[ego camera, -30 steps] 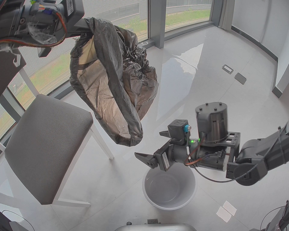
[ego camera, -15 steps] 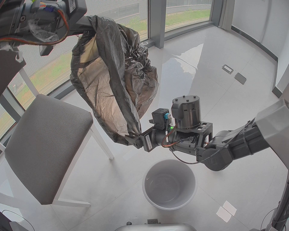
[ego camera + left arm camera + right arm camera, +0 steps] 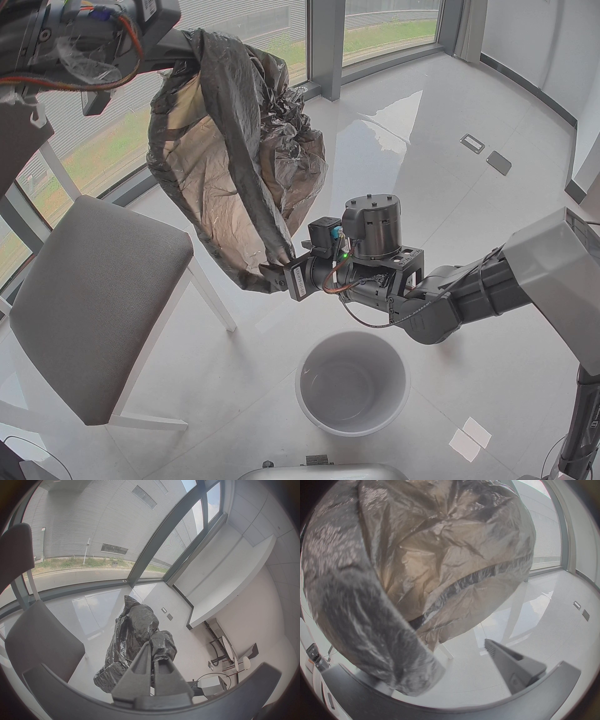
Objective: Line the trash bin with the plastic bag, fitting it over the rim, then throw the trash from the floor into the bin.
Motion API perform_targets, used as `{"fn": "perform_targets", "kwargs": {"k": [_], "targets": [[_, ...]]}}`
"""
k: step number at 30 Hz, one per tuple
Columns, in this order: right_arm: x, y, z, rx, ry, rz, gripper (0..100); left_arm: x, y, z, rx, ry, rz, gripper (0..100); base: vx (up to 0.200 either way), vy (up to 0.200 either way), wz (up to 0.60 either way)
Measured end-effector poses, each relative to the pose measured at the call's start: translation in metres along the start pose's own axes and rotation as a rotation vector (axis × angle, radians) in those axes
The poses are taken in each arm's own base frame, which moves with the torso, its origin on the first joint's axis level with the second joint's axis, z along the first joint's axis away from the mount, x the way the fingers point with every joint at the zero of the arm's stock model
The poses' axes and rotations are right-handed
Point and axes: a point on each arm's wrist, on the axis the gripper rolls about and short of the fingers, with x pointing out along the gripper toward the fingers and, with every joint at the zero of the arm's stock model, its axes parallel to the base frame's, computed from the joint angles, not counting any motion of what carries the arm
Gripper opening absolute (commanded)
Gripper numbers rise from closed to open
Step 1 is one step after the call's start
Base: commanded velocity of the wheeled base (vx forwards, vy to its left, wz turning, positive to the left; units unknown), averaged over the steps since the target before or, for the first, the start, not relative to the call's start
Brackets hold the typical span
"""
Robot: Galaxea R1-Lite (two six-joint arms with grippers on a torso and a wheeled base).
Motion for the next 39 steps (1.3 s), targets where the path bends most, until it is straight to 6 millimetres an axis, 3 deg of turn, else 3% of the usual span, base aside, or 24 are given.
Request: {"fn": "perform_targets", "kwargs": {"k": [11, 18, 23, 31, 35, 39], "targets": [[-0.003, -0.002, -0.008, 0.002, 0.030, -0.007, 0, 0.000, 0.002, -0.002, 0.004, 0.010, 0.026, 0, 0.000, 0.000, 0.00], [-0.029, 0.020, -0.035, -0.013, 0.150, 0.027, 0, 0.004, 0.010, -0.015, 0.042, 0.089, 0.110, 0, 0.000, 0.000, 0.00], [-0.064, 0.044, -0.054, -0.038, 0.243, 0.070, 0, 0.014, 0.021, -0.046, 0.121, 0.245, 0.187, 0, 0.000, 0.000, 0.00], [-0.136, 0.078, -0.087, -0.081, 0.394, 0.149, 0, 0.021, 0.040, -0.120, 0.265, 0.528, 0.268, 0, 0.000, 0.000, 0.00], [-0.175, 0.083, -0.095, -0.055, 0.456, 0.135, 0, 0.023, 0.049, -0.151, 0.311, 0.598, 0.274, 0, 0.000, 0.000, 0.00], [-0.208, 0.080, -0.103, -0.032, 0.521, 0.108, 0, 0.025, 0.052, -0.168, 0.328, 0.612, 0.263, 0, 0.000, 0.000, 0.00]]}}
